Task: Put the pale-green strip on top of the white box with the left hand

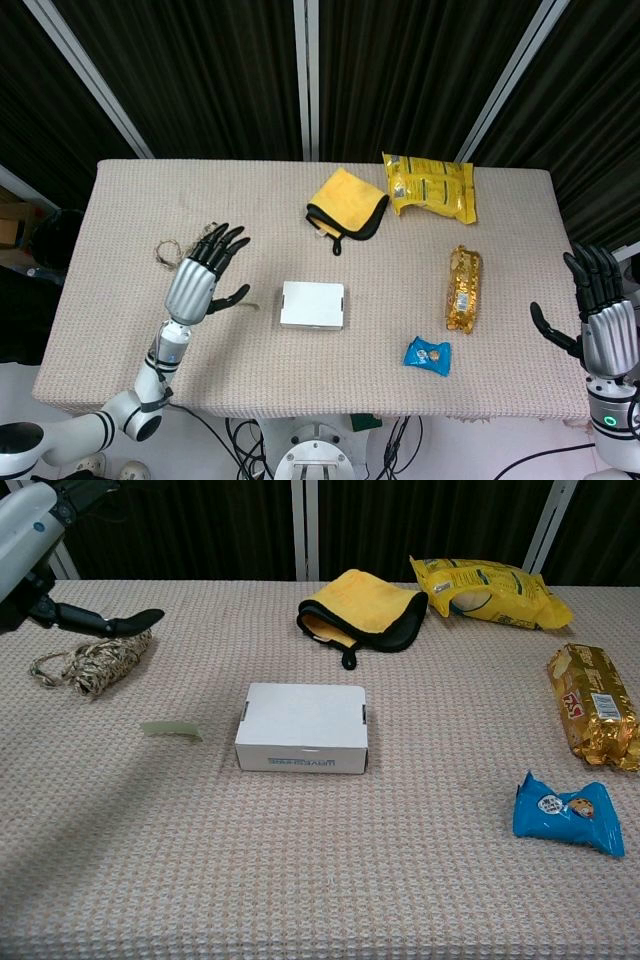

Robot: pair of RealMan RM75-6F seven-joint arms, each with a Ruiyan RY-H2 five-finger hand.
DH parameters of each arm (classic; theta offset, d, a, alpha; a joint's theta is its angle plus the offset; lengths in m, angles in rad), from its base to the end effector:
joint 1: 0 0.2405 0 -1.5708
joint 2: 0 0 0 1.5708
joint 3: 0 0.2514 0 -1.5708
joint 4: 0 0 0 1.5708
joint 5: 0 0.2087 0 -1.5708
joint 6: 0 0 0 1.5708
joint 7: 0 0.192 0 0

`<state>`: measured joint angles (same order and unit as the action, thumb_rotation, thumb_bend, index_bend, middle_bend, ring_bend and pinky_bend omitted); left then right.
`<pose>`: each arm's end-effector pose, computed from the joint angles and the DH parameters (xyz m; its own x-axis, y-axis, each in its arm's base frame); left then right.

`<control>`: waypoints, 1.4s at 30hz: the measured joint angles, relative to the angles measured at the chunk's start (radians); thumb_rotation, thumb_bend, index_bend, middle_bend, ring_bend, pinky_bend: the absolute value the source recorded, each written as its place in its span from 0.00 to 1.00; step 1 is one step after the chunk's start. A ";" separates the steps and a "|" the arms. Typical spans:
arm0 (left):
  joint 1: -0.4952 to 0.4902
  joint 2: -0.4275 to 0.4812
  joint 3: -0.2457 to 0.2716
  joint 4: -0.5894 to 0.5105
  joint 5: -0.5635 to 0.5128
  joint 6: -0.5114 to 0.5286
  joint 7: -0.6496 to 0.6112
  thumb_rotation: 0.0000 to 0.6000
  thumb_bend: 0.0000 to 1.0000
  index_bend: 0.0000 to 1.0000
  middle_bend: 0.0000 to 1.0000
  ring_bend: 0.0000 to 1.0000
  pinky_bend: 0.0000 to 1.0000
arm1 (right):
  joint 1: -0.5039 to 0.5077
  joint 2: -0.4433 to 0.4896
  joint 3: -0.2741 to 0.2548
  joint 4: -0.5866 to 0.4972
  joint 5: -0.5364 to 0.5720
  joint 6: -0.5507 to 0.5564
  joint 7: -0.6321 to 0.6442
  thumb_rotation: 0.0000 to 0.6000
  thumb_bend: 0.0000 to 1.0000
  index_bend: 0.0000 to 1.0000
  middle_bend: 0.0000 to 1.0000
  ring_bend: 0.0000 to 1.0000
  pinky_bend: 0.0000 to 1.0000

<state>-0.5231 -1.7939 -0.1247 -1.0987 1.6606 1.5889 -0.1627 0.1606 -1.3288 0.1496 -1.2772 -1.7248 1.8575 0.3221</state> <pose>-0.1400 0.3271 0.0064 0.0145 -0.1489 0.9887 0.8347 -0.5426 -0.0940 -0.2554 -0.2472 0.1816 0.0903 0.3785 0.9212 -0.8912 -0.3823 0.2444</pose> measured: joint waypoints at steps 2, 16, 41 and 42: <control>0.002 -0.008 0.001 0.008 0.007 0.007 -0.015 1.00 0.19 0.14 0.10 0.04 0.18 | -0.002 0.002 -0.003 -0.004 -0.002 0.002 -0.004 1.00 0.33 0.00 0.00 0.00 0.00; 0.012 0.034 0.048 -0.054 -0.027 -0.119 0.094 0.97 0.21 0.35 0.09 0.04 0.16 | -0.008 0.007 -0.015 -0.008 0.007 -0.007 -0.011 1.00 0.33 0.00 0.00 0.00 0.00; -0.004 0.064 0.067 -0.101 -0.216 -0.437 0.287 1.00 0.28 0.47 0.13 0.04 0.16 | -0.013 0.014 -0.024 -0.006 0.019 -0.025 -0.009 1.00 0.34 0.00 0.00 0.00 0.00; -0.005 0.064 0.066 -0.100 -0.219 -0.440 0.289 1.00 0.29 0.47 0.13 0.04 0.16 | -0.013 0.014 -0.025 -0.006 0.019 -0.026 -0.010 1.00 0.34 0.00 0.00 0.00 0.00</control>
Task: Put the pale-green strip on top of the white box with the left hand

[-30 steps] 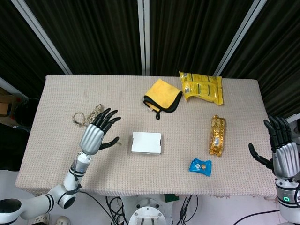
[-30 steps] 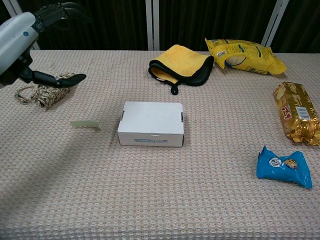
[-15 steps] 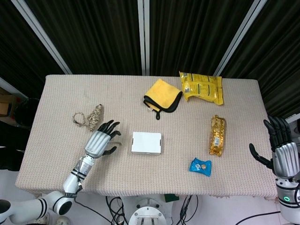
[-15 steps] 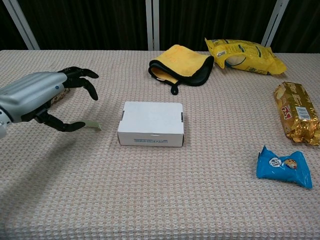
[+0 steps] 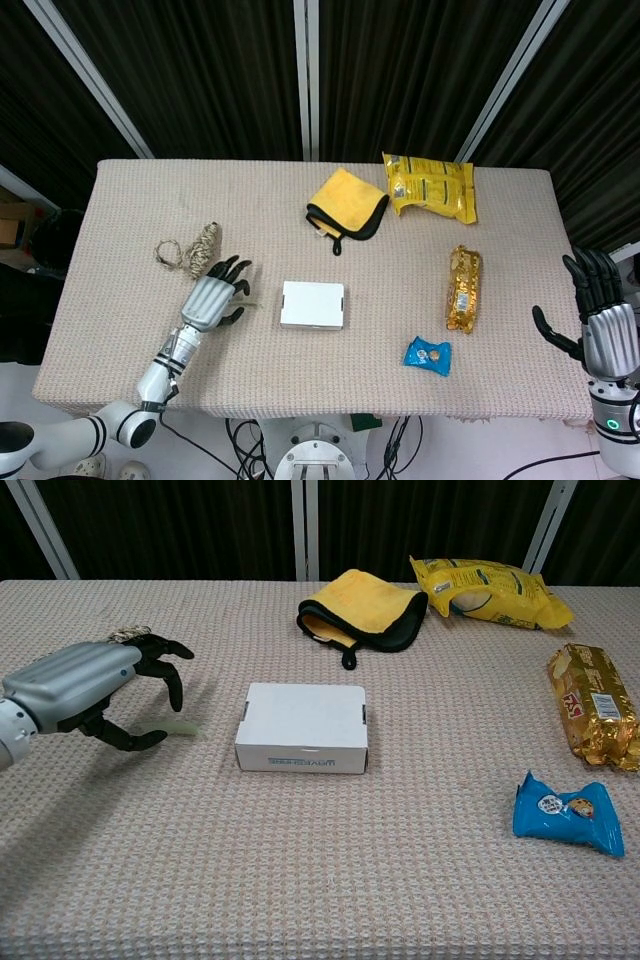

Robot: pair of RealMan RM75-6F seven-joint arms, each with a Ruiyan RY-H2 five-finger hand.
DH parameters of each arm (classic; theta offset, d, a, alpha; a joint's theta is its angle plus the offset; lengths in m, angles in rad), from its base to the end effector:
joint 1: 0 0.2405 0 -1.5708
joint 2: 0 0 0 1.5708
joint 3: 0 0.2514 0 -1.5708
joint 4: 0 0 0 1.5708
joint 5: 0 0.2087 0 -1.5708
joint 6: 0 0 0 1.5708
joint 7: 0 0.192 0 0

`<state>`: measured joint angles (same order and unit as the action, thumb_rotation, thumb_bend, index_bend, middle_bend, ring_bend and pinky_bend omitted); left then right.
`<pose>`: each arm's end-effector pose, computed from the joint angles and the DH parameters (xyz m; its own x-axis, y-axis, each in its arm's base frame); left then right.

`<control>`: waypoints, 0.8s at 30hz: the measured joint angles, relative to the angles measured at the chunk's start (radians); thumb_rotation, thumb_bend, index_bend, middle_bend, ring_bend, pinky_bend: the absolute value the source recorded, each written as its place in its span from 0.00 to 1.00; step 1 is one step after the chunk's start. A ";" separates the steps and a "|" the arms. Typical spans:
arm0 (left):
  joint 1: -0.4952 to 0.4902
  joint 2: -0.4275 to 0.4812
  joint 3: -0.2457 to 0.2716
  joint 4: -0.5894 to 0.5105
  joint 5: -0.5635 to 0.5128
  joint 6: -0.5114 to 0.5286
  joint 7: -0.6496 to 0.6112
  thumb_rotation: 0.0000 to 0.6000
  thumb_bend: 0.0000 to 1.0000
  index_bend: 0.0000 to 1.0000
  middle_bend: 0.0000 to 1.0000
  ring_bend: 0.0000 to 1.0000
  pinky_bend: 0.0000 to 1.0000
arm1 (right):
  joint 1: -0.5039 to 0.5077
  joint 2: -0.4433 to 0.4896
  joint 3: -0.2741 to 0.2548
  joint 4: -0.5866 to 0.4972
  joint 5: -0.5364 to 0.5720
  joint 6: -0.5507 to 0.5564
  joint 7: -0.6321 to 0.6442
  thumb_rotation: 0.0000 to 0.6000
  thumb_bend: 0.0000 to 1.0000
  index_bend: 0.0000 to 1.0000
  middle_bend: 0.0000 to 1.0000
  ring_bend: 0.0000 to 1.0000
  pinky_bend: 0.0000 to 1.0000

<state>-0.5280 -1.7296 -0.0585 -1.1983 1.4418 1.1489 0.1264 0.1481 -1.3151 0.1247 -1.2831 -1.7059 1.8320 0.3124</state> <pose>-0.1925 0.3306 -0.0648 0.4108 0.1895 0.8918 0.8665 -0.3854 -0.3172 -0.2649 -0.2440 0.1783 0.1286 0.3448 0.9298 -0.9039 -0.3449 0.2529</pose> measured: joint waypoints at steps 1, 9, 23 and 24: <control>0.000 0.000 0.000 0.000 -0.001 -0.002 0.000 1.00 0.29 0.47 0.13 0.04 0.16 | 0.000 0.000 0.000 0.000 0.000 -0.001 -0.001 1.00 0.34 0.00 0.00 0.00 0.00; -0.004 -0.003 -0.003 0.008 -0.005 -0.015 0.001 1.00 0.29 0.49 0.15 0.04 0.16 | -0.001 0.000 -0.001 0.002 0.004 -0.003 -0.001 1.00 0.35 0.00 0.00 0.00 0.00; -0.007 -0.013 -0.005 0.027 -0.018 -0.035 0.012 1.00 0.33 0.52 0.15 0.04 0.16 | -0.001 -0.005 -0.003 0.018 0.010 -0.011 0.009 1.00 0.35 0.00 0.00 0.00 0.00; -0.007 -0.013 -0.006 0.028 -0.018 -0.035 0.012 1.00 0.34 0.53 0.15 0.04 0.16 | -0.001 -0.005 -0.003 0.018 0.011 -0.011 0.009 1.00 0.35 0.00 0.00 0.00 0.00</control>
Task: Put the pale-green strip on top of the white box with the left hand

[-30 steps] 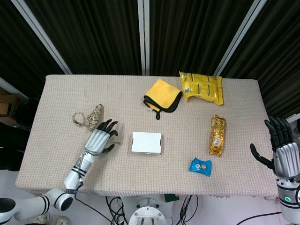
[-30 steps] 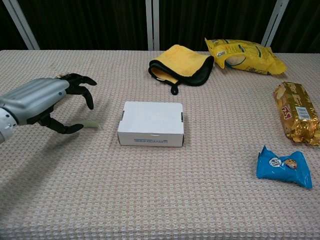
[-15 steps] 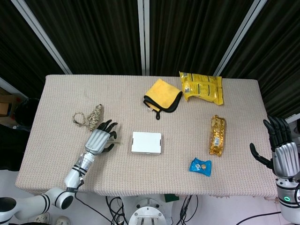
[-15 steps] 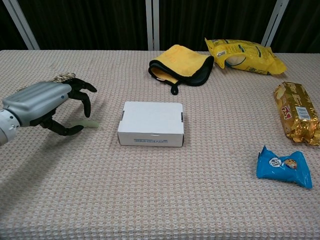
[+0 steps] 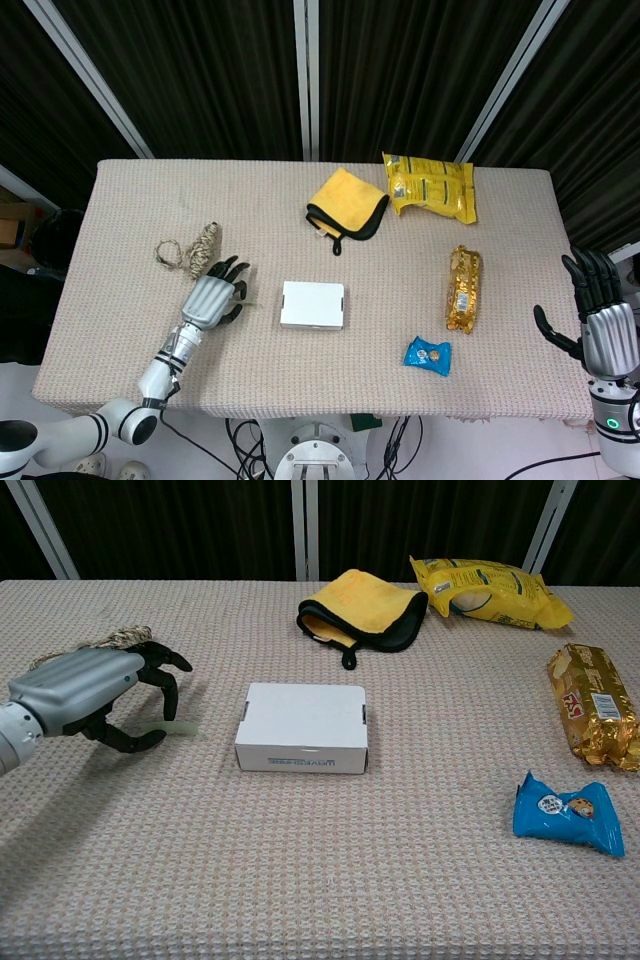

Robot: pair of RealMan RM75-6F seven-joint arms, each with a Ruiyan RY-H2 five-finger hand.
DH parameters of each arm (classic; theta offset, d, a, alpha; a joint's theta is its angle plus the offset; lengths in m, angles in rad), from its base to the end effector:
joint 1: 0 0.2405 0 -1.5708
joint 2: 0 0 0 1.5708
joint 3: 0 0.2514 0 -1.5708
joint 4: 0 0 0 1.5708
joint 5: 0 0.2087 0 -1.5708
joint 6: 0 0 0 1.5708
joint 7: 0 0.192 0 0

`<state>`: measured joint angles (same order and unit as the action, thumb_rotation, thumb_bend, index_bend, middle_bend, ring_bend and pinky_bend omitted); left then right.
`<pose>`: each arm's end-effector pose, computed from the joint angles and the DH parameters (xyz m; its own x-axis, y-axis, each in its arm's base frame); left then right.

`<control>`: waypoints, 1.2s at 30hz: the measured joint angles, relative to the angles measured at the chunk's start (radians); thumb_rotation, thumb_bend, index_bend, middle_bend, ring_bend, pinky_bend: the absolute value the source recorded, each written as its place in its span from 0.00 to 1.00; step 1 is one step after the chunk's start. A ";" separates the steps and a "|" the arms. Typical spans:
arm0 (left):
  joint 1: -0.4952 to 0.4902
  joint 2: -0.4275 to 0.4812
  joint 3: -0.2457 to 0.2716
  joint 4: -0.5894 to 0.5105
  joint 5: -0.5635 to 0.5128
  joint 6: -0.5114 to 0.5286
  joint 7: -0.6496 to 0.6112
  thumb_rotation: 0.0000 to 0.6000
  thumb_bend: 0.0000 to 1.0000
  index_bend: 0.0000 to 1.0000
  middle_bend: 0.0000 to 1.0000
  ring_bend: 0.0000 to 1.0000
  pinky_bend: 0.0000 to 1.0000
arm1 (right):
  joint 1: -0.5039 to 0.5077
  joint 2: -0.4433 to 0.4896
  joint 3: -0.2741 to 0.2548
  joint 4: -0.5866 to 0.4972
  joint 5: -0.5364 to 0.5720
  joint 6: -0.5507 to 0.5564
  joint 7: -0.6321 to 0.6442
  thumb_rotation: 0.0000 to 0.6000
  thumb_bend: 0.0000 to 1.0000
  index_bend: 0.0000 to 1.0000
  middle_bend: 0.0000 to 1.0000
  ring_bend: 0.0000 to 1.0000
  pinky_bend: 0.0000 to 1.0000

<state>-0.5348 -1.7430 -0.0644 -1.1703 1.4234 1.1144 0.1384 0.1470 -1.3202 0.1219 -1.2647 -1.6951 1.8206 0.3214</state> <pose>-0.1979 0.3344 -0.0712 0.4337 0.2083 0.8767 0.8632 -0.3750 -0.3379 -0.2703 -0.2450 0.1767 0.1397 0.3354 0.9317 -0.9081 -0.3316 0.2555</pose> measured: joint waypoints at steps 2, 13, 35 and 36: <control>0.000 -0.001 0.000 0.001 0.001 0.001 -0.003 1.00 0.35 0.53 0.16 0.04 0.16 | 0.000 0.000 0.000 0.002 0.001 -0.001 0.000 1.00 0.35 0.00 0.00 0.00 0.00; 0.000 0.000 0.000 0.001 -0.007 -0.013 -0.004 1.00 0.40 0.56 0.16 0.04 0.16 | 0.000 -0.003 -0.002 0.007 0.003 -0.004 0.001 1.00 0.35 0.00 0.00 0.00 0.00; 0.004 0.055 -0.013 -0.088 0.025 0.039 -0.028 1.00 0.45 0.59 0.18 0.04 0.16 | 0.002 -0.007 -0.002 0.007 0.000 -0.005 -0.002 1.00 0.35 0.00 0.00 0.00 0.00; 0.002 0.062 -0.016 -0.101 0.027 0.042 -0.025 1.00 0.45 0.59 0.18 0.04 0.16 | 0.003 -0.007 -0.002 0.006 0.000 -0.004 -0.002 1.00 0.35 0.00 0.00 0.00 0.00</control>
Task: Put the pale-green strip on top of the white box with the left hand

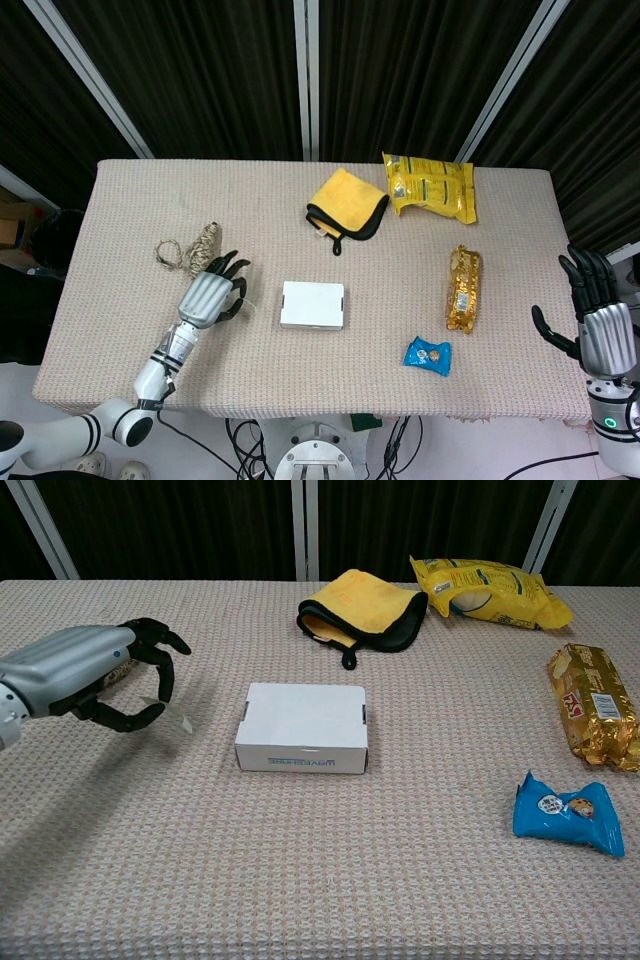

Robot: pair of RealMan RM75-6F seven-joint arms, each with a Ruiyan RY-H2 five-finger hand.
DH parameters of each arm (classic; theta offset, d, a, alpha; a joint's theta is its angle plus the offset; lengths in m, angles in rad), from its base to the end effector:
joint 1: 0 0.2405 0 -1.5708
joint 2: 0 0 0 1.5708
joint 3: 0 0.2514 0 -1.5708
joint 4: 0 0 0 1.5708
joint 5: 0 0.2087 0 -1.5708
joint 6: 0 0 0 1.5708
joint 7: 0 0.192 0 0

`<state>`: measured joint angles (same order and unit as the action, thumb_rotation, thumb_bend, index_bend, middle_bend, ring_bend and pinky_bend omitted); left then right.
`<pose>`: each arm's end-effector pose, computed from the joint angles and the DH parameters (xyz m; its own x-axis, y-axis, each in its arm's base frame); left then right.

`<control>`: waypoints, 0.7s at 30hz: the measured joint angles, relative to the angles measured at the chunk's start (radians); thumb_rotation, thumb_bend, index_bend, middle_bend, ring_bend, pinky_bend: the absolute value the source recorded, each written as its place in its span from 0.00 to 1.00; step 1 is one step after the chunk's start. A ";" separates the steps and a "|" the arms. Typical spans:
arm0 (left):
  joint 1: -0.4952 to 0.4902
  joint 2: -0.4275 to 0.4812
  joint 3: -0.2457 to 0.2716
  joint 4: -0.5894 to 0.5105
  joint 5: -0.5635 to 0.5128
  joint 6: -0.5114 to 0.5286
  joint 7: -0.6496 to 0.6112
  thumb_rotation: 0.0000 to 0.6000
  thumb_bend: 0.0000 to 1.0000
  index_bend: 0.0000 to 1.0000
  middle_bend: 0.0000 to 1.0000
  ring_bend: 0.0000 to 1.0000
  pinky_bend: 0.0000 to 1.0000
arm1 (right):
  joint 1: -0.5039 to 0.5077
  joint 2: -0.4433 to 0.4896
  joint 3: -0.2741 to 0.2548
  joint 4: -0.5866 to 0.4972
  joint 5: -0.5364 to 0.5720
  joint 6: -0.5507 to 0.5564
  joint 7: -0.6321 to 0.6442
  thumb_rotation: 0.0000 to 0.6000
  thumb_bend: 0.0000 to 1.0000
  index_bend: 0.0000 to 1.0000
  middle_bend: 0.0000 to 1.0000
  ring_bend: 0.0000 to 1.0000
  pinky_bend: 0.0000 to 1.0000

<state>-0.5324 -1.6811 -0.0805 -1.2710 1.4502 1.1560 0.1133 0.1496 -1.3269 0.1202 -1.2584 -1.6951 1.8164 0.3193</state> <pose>-0.1819 0.3339 -0.0493 0.3722 0.1770 0.9111 0.8754 -0.3932 -0.2812 -0.2706 -0.2459 0.1741 0.1425 0.3313 0.9327 -0.9079 -0.3315 0.2565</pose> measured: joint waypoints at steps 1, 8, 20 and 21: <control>-0.002 0.006 -0.002 -0.011 0.001 0.002 0.003 1.00 0.45 0.59 0.18 0.04 0.16 | 0.000 0.001 0.001 -0.001 0.000 0.001 0.000 1.00 0.35 0.00 0.00 0.00 0.00; -0.028 0.054 -0.021 -0.139 0.005 -0.013 0.065 1.00 0.45 0.59 0.18 0.04 0.16 | -0.001 0.005 0.008 -0.008 0.003 0.012 0.009 1.00 0.35 0.00 0.00 0.00 0.00; -0.140 0.027 -0.070 -0.276 -0.106 -0.148 0.324 1.00 0.46 0.59 0.18 0.04 0.16 | -0.020 0.036 0.026 -0.018 0.022 0.045 0.040 1.00 0.35 0.00 0.00 0.00 0.00; -0.150 0.013 -0.075 -0.271 -0.121 -0.155 0.339 1.00 0.46 0.59 0.18 0.04 0.16 | -0.022 0.038 0.027 -0.017 0.023 0.046 0.043 1.00 0.35 0.00 0.00 0.00 0.00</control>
<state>-0.6821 -1.6678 -0.1560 -1.5419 1.3291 1.0008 0.4524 0.1280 -1.2886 0.1468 -1.2752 -1.6717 1.8626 0.3623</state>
